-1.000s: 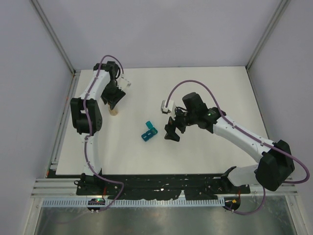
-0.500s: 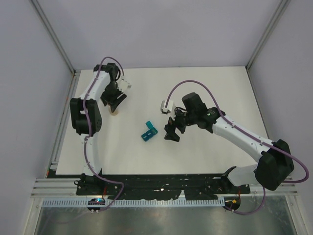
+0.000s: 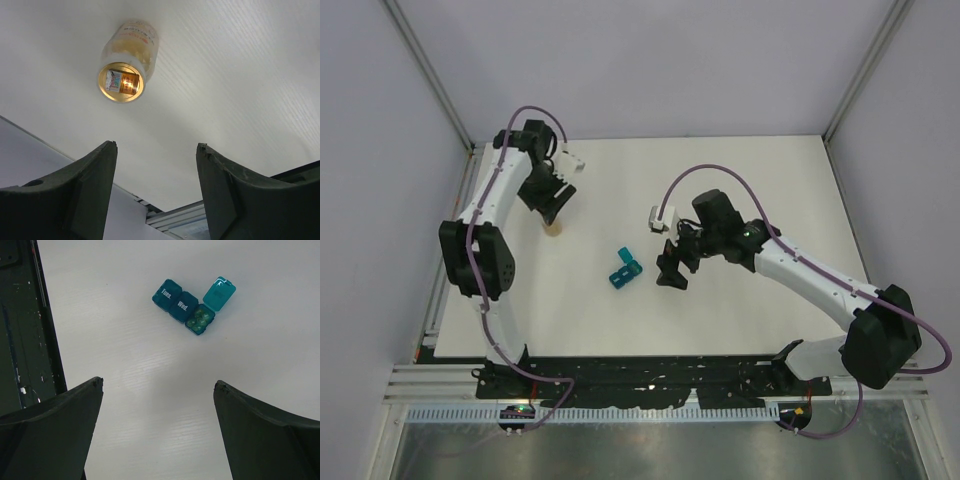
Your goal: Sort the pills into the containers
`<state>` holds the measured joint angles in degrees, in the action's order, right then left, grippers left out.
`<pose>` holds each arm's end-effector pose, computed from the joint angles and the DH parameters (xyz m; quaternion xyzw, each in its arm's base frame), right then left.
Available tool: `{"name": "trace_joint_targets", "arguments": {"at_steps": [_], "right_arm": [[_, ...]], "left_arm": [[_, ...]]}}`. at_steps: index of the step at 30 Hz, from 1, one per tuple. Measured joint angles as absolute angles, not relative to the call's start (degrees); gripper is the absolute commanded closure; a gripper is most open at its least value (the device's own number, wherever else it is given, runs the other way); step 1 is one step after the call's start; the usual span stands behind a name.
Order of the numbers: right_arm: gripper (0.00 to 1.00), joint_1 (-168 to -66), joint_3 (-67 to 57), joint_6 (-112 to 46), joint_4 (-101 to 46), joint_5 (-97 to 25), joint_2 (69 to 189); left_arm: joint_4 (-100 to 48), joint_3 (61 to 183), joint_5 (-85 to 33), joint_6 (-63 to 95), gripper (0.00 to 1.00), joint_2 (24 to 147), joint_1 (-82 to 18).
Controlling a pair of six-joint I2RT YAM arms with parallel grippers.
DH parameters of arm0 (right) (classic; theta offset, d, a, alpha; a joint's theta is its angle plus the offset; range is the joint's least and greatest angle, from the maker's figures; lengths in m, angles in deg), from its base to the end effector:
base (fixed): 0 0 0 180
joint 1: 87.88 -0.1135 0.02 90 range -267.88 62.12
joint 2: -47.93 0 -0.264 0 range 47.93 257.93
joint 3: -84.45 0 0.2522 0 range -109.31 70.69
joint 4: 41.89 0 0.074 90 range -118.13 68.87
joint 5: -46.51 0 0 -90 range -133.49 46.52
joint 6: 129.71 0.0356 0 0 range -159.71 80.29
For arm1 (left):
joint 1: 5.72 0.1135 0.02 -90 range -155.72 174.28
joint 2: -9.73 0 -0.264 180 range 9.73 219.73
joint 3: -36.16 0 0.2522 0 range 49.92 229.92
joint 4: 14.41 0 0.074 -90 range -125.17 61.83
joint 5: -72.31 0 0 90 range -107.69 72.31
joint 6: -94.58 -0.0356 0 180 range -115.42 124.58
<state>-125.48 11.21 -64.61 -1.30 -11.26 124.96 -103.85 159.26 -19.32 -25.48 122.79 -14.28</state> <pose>0.2157 0.1900 0.2813 -0.5514 0.7013 0.2955 0.3419 0.3874 -0.0593 0.2927 0.3305 0.9392 0.0033 0.0934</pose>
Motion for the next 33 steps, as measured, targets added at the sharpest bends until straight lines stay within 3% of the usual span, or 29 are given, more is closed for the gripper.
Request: {"name": "trace_joint_targets", "arguments": {"at_steps": [16,33], "right_arm": [[0.05,-124.39,12.50,-63.48,-3.31,-12.85,124.66],[0.05,-124.39,12.56,-62.86,-4.23,-20.46,120.57]], "left_arm": [[-88.86,143.72,-25.20,-21.22,0.29,102.59,-14.74],[-70.70,124.57,-29.57,-13.05,0.15,81.50,-14.76]]}}
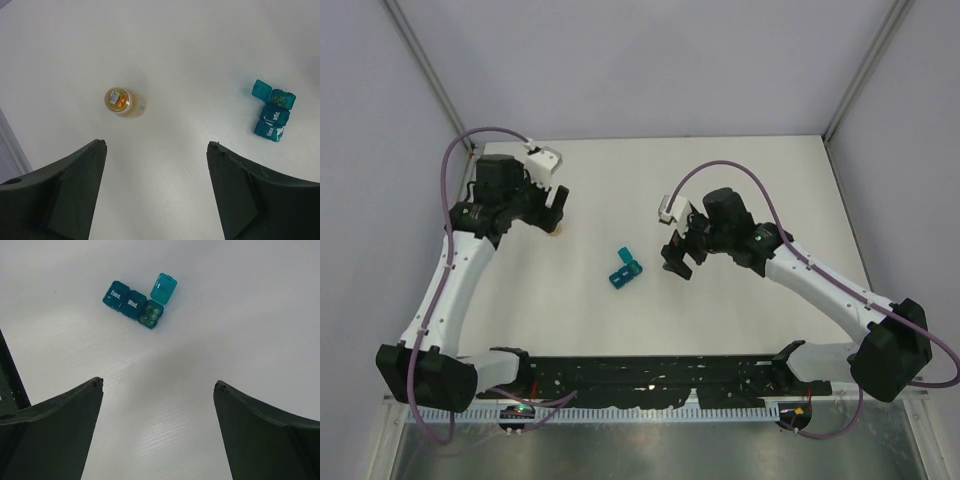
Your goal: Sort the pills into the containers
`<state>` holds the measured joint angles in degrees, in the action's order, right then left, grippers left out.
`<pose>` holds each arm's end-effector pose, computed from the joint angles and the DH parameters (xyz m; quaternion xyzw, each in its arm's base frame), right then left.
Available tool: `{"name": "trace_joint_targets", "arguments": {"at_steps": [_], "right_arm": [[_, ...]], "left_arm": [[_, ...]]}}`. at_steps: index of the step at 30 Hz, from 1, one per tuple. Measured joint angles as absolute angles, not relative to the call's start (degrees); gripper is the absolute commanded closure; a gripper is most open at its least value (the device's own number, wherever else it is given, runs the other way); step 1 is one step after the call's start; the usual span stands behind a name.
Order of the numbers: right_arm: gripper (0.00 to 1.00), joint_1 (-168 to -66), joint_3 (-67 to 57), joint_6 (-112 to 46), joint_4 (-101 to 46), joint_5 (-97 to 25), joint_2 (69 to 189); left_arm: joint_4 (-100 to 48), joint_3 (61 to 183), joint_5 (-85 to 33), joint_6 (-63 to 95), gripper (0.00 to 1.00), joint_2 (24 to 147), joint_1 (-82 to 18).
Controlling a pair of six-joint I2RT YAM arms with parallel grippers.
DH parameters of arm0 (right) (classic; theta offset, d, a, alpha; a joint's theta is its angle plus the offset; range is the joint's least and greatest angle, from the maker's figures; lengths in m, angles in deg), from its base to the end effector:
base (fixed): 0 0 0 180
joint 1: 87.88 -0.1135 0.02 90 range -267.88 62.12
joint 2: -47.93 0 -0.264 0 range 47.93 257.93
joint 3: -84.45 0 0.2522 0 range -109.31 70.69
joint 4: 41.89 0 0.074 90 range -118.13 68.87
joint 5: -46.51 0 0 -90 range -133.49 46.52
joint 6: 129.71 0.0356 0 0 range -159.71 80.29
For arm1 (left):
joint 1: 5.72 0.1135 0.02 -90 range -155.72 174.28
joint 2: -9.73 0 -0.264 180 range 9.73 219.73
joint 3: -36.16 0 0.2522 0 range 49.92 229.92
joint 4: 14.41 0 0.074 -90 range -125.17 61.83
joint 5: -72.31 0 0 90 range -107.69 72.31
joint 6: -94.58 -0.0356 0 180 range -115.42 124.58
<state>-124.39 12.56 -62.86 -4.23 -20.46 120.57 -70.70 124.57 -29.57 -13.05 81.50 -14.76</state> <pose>0.2144 0.1760 0.2958 -0.5142 0.7221 0.2281 0.4026 0.2584 -0.0485 0.3670 0.2505 0.8657 -0.0617 0.4289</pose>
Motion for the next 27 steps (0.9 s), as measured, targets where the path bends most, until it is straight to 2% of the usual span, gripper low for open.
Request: {"name": "trace_joint_targets", "arguments": {"at_steps": [3,8,17,27], "right_arm": [[0.05,-124.39,12.56,-62.97,-4.21,-23.04,120.51],[0.05,-124.37,12.54,-63.74,-4.10,-26.80,120.20],[0.05,-124.35,10.14,-63.45,-3.25,-27.78,122.63],[0.05,-124.35,9.66,-60.57,-4.10,-30.05,125.90]], "left_arm": [[-66.91,120.22,-30.64,-11.41,0.09,77.17,-14.76],[-60.62,112.27,-35.28,-9.05,0.07,70.27,-14.76],[-56.88,104.42,-45.29,-7.85,0.00,66.81,-15.54],[-52.14,92.27,-42.93,-9.48,0.00,64.06,-27.59]]}}
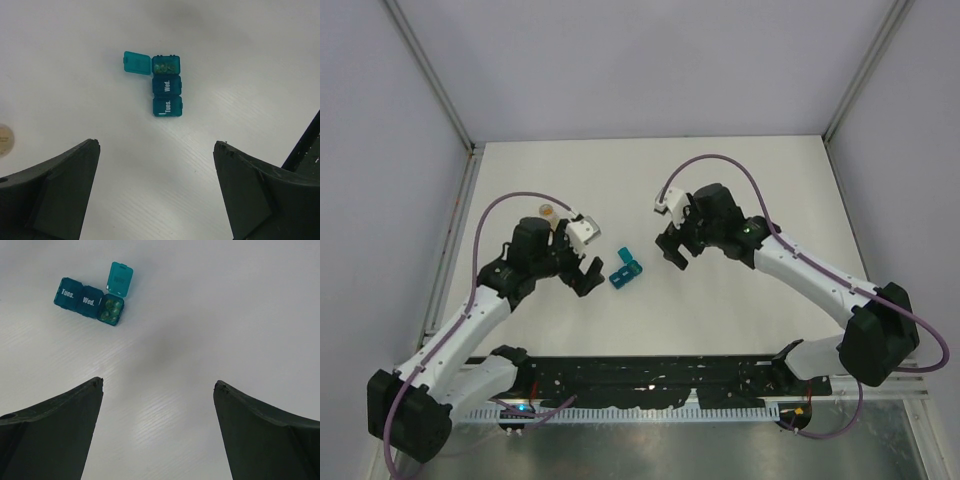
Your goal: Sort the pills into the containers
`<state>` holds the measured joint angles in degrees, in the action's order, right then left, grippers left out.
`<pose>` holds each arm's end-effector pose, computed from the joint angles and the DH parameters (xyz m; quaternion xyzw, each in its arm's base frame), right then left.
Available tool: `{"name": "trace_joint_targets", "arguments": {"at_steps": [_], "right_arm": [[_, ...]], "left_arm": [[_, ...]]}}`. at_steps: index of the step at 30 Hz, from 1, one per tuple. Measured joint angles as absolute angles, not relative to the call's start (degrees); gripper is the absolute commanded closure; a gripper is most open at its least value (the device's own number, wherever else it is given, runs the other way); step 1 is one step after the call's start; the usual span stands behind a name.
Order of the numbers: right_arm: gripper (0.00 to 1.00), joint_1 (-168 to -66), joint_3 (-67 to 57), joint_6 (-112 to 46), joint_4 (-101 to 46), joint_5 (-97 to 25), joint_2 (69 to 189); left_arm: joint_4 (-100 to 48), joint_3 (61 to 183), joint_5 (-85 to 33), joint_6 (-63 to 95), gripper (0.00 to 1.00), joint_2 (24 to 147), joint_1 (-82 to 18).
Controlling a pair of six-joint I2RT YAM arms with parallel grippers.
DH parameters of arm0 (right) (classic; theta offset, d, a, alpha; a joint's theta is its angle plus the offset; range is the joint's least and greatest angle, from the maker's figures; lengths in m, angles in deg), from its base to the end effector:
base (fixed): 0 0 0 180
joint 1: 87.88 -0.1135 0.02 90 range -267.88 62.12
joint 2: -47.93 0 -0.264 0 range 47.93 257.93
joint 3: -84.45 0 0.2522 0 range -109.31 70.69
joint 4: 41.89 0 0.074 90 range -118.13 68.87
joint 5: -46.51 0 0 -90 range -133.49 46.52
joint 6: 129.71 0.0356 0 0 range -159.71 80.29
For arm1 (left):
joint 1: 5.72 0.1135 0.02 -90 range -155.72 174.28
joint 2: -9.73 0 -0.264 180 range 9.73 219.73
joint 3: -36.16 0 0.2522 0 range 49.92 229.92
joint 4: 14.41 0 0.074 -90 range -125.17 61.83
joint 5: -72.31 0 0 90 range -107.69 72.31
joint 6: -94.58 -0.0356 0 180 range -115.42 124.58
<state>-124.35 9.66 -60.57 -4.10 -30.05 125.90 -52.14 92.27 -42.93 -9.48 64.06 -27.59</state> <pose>0.2354 0.1843 0.2865 -0.4760 0.7696 0.1614 0.3938 0.1838 -0.0901 0.2735 0.3626 0.7963 -0.2244 0.4291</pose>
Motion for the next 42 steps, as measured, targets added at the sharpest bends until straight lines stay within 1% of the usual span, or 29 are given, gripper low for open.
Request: {"name": "trace_joint_targets", "arguments": {"at_steps": [7,17,23,33,38,42], "right_arm": [[0.05,-122.79,13.24,-58.38,-8.21,-35.82,123.83],[0.05,-116.89,14.62,-57.73,-9.80,-34.21,123.28],[0.05,-116.56,15.34,-57.77,-10.33,-33.31,122.49],[0.05,-115.49,15.40,-57.77,-10.59,-31.82,121.51],[0.05,-115.06,15.43,-57.77,-10.59,-30.86,121.42],[0.05,-114.75,15.43,-57.77,-10.59,-29.92,121.42]], "left_arm": [[-50.00,91.00,-37.92,-10.38,0.00,68.43,-33.69],[-49.36,94.58,-31.41,-10.03,0.00,82.29,-40.33],[-49.19,96.38,-29.61,-8.44,0.04,87.86,-41.16],[-49.87,103.33,-29.33,-3.30,0.08,96.10,-41.75],[-50.11,103.70,-28.94,-0.72,0.08,98.92,-42.34],[-50.13,103.70,-27.69,0.96,0.10,99.93,-42.80]]}}
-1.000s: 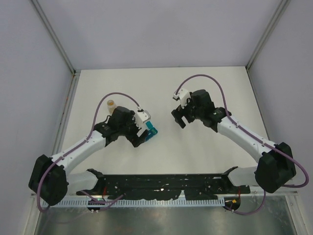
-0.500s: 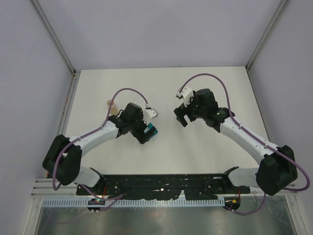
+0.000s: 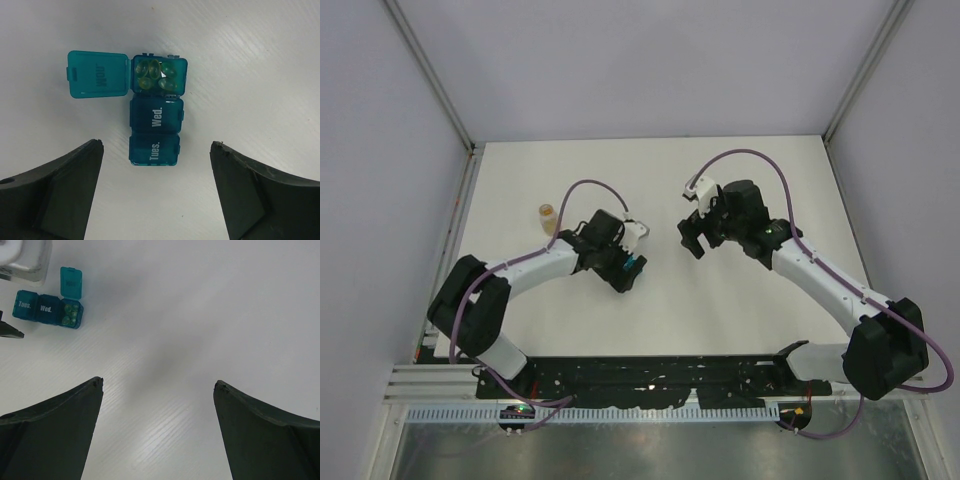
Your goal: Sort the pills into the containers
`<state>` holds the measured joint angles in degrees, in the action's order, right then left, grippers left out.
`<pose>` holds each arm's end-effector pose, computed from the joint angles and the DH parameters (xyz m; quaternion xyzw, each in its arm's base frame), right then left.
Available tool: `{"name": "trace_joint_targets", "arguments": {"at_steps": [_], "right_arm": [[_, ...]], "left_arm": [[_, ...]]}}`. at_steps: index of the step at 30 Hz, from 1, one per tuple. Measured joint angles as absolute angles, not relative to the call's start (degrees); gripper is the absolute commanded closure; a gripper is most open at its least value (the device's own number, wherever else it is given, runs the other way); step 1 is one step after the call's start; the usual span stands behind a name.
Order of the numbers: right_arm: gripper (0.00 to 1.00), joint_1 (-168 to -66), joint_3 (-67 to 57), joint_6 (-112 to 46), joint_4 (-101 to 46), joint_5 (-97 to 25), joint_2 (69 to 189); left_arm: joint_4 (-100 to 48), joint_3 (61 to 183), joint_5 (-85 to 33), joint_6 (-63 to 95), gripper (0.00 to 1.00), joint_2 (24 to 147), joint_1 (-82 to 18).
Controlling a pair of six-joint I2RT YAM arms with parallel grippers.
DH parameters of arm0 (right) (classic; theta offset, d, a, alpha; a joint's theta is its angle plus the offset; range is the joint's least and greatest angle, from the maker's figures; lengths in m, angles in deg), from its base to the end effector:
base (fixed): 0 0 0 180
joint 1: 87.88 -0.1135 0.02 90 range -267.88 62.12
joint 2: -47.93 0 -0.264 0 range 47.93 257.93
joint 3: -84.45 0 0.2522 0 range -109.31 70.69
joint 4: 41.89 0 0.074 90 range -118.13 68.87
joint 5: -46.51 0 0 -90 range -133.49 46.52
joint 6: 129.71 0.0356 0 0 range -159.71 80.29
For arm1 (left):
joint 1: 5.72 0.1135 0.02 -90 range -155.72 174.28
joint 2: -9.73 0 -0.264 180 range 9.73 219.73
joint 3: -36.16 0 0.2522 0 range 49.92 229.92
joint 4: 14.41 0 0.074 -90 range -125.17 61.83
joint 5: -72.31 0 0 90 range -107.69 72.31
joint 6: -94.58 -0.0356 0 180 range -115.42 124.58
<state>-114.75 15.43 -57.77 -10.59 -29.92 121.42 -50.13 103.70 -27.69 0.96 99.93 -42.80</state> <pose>0.2500 0.1360 0.2835 -0.3875 0.7962 0.1396 0.4432 0.2443 -0.1923 0.1875 0.3556 0.8904 -0.1584 0.2358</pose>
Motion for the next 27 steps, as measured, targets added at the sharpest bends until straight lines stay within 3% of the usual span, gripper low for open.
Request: {"name": "trace_joint_targets", "arguments": {"at_steps": [20,27], "right_arm": [[0.05,-114.12,15.97,-57.73,-10.59,-27.91,121.42],[0.05,-114.01,15.97,-57.73,-10.57,-27.65,121.42]], "left_arm": [[-50.04,103.30,-26.25,3.94,0.33,102.61,-45.05],[-50.02,103.26,-25.59,4.70,0.34,103.25,-46.17]]}}
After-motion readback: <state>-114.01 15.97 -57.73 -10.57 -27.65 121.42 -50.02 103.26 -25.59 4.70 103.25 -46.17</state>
